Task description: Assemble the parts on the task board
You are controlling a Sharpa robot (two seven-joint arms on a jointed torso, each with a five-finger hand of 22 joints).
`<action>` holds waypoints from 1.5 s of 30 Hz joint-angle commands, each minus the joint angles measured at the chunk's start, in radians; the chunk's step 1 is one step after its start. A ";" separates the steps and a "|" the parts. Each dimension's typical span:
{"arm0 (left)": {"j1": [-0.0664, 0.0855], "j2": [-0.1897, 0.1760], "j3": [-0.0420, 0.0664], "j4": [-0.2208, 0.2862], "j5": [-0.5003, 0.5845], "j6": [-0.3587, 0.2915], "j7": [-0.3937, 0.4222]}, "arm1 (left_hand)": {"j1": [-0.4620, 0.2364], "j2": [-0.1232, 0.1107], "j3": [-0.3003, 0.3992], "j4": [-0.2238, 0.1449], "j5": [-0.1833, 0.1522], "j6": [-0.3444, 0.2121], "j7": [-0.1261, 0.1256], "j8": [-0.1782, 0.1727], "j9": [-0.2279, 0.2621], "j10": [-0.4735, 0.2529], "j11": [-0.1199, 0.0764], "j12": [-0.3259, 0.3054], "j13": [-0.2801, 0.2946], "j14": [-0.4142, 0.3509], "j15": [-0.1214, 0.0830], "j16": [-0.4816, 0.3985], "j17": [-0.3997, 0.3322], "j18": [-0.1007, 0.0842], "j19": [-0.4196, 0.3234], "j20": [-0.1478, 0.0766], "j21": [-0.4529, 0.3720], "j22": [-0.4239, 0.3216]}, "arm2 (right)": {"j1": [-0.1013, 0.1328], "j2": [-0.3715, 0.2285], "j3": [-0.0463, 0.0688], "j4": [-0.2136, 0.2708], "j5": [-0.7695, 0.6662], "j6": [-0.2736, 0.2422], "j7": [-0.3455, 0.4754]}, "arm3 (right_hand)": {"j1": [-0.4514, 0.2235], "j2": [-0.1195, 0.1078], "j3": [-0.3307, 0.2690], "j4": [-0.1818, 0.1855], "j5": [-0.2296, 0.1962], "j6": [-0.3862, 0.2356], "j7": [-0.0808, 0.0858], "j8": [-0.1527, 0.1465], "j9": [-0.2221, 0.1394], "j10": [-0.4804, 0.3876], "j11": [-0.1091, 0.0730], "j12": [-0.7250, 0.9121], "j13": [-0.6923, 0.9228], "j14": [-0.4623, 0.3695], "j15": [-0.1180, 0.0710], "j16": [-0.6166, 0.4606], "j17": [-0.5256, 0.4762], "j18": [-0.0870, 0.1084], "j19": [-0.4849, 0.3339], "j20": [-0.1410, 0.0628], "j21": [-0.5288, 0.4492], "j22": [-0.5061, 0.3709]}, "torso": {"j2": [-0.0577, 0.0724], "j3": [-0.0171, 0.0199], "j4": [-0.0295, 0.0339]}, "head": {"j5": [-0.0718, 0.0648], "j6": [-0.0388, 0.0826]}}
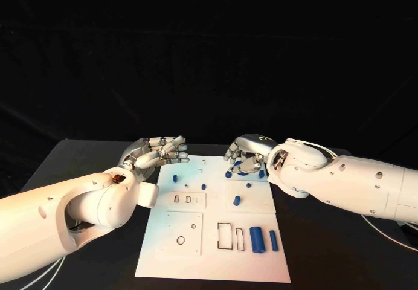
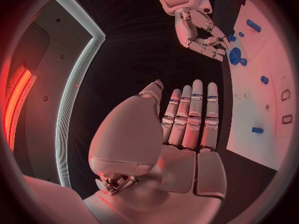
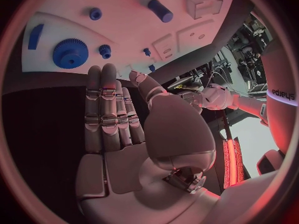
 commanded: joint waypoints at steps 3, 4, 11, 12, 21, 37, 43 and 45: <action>0.005 -0.006 0.005 0.008 -0.005 0.031 -0.005 | 0.007 -0.003 -0.004 -0.002 0.002 -0.001 0.004 -0.007 -0.001 0.000 0.005 -0.005 -0.001 0.003 0.003 0.001 0.002 0.009 0.006 0.000 0.007 0.001 | -0.002 0.015 0.000 -0.020 -0.137 0.050 -0.088 | 0.010 -0.009 -0.009 0.017 0.010 -0.004 -0.002 0.016 0.002 -0.029 -0.004 0.029 0.019 0.044 -0.008 0.104 0.088 0.009 0.004 -0.006 0.063 0.051 | 0.017 -0.0023 0.0017 | -0.006 0.003; 0.005 -0.007 0.005 0.009 -0.004 0.031 -0.006 | 0.007 -0.003 -0.004 -0.002 0.002 -0.001 0.004 -0.007 -0.001 0.000 0.005 -0.005 -0.001 0.003 0.003 0.001 0.002 0.009 0.006 0.000 0.007 0.001 | -0.003 0.017 0.000 -0.022 -0.141 0.055 -0.090 | 0.016 -0.008 -0.008 0.027 0.014 -0.006 -0.001 0.023 0.003 -0.041 -0.008 0.046 0.029 0.028 -0.008 0.150 0.130 0.007 0.001 -0.006 0.096 0.078 | 0.019 -0.0020 0.0018 | -0.005 0.003; 0.008 -0.013 0.007 0.016 -0.001 0.034 -0.008 | 0.006 -0.002 -0.004 -0.001 0.002 -0.001 0.005 -0.008 -0.001 -0.001 0.006 -0.007 -0.001 0.003 0.004 0.001 0.002 0.009 0.006 0.000 0.008 0.001 | -0.005 0.027 0.000 -0.033 -0.169 0.099 -0.110 | 0.024 -0.019 -0.008 0.056 0.014 -0.007 -0.010 0.043 0.008 -0.075 -0.005 0.089 0.053 0.032 -0.013 0.310 0.271 -0.019 0.050 -0.007 0.299 0.328 | 0.026 -0.0026 0.0083 | -0.006 -0.001; 0.008 -0.013 0.007 0.017 -0.001 0.034 -0.008 | 0.006 -0.002 -0.004 -0.001 0.002 -0.001 0.005 -0.008 -0.001 -0.001 0.006 -0.007 -0.001 0.003 0.004 0.001 0.002 0.009 0.006 0.000 0.008 0.001 | -0.005 0.027 0.000 -0.035 -0.171 0.104 -0.111 | 0.025 -0.018 -0.007 0.062 0.015 -0.006 -0.010 0.046 0.010 -0.080 -0.005 0.094 0.056 0.031 -0.011 0.352 0.313 -0.023 0.056 -0.007 0.324 0.361 | 0.027 -0.0026 0.0094 | -0.006 -0.001; 0.010 -0.019 0.008 0.026 0.000 0.037 -0.012 | 0.004 -0.002 -0.006 0.001 0.001 -0.003 0.008 -0.011 -0.002 -0.003 0.007 -0.009 -0.002 0.001 0.005 0.001 0.004 0.008 0.005 -0.001 0.009 0.002 | -0.010 0.036 0.000 -0.045 -0.176 0.121 -0.110 | 0.032 -0.025 -0.003 0.093 0.023 -0.011 -0.007 0.057 0.015 -0.111 -0.003 0.123 0.069 0.032 -0.005 0.585 0.539 -0.046 0.101 -0.004 0.469 0.550 | 0.035 -0.0024 0.0117 | -0.005 -0.006; 0.013 -0.024 0.009 0.026 0.000 0.039 -0.018 | 0.002 -0.003 -0.007 0.002 0.001 -0.004 0.009 -0.012 -0.002 -0.003 0.008 -0.011 -0.002 0.001 0.006 0.001 0.005 0.008 0.004 -0.001 0.010 0.002 | -0.019 0.045 0.000 -0.059 -0.175 0.126 -0.106 | 0.045 -0.029 0.019 0.120 0.027 -0.003 -0.004 0.064 0.020 -0.106 -0.003 0.148 0.074 0.035 -0.004 0.755 0.699 -0.066 0.143 -0.001 0.581 0.704 | 0.047 -0.0035 0.0178 | -0.006 -0.005; 0.013 -0.024 0.009 0.023 0.000 0.039 -0.019 | 0.002 -0.003 -0.007 0.002 0.001 -0.004 0.009 -0.012 -0.002 -0.003 0.008 -0.011 -0.002 0.001 0.006 0.001 0.005 0.008 0.004 -0.001 0.010 0.002 | -0.020 0.045 0.000 -0.059 -0.174 0.128 -0.106 | 0.048 -0.027 0.030 0.127 0.027 0.003 -0.004 0.064 0.020 -0.097 -0.005 0.153 0.074 0.037 -0.005 0.794 0.736 -0.071 0.157 0.000 0.608 0.742 | 0.050 -0.0038 0.0188 | -0.008 -0.004; 0.013 -0.024 0.009 0.022 0.000 0.039 -0.020 | 0.001 -0.003 -0.008 0.003 0.000 -0.004 0.010 -0.013 -0.002 -0.004 0.009 -0.012 -0.003 0.001 0.006 0.001 0.005 0.008 0.004 -0.001 0.011 0.003 | -0.020 0.045 0.000 -0.059 -0.172 0.126 -0.105 | 0.048 -0.028 0.032 0.129 0.026 0.004 -0.004 0.064 0.020 -0.093 -0.005 0.155 0.074 0.037 -0.005 0.799 0.740 -0.071 0.158 0.000 0.612 0.747 | 0.051 -0.0037 0.0197 | -0.008 -0.005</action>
